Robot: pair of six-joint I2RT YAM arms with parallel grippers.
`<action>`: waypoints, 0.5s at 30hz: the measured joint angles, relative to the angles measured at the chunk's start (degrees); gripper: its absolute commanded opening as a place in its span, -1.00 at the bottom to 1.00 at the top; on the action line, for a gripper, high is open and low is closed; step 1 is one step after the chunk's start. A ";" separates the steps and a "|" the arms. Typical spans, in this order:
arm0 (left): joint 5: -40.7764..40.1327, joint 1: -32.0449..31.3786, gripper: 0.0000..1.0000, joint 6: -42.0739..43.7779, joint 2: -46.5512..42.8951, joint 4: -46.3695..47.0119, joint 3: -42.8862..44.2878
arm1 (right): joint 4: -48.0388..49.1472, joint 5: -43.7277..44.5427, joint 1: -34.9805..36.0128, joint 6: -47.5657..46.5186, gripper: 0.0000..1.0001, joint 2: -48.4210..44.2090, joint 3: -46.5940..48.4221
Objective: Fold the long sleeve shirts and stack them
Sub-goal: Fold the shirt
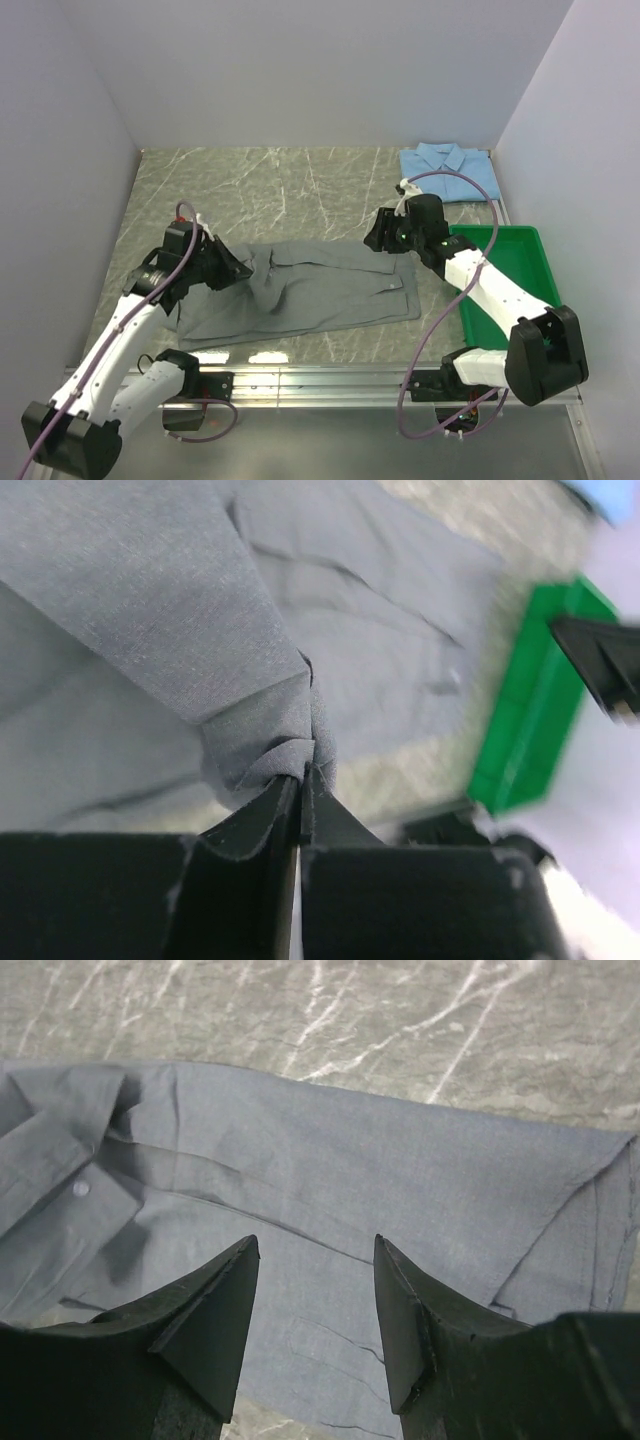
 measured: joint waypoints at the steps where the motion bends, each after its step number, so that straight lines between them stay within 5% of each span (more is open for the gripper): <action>1: 1.86 0.00 -0.81 0.04 -1.09 -0.61 -0.02 | 0.13 0.00 0.24 -0.02 0.14 -0.24 0.00; 8: 11.13 0.00 -0.67 1.79 -5.35 -5.70 -1.49 | 0.46 0.48 0.72 -0.02 0.13 -1.84 -0.04; 13: 12.46 0.00 -0.13 3.06 -11.50 -11.96 -6.08 | 1.09 0.55 0.79 -0.02 0.13 -2.49 -1.11; 15: 13.16 -0.02 0.25 3.26 -14.03 -14.10 -7.06 | 1.31 0.57 0.92 -0.02 0.13 -2.49 -1.75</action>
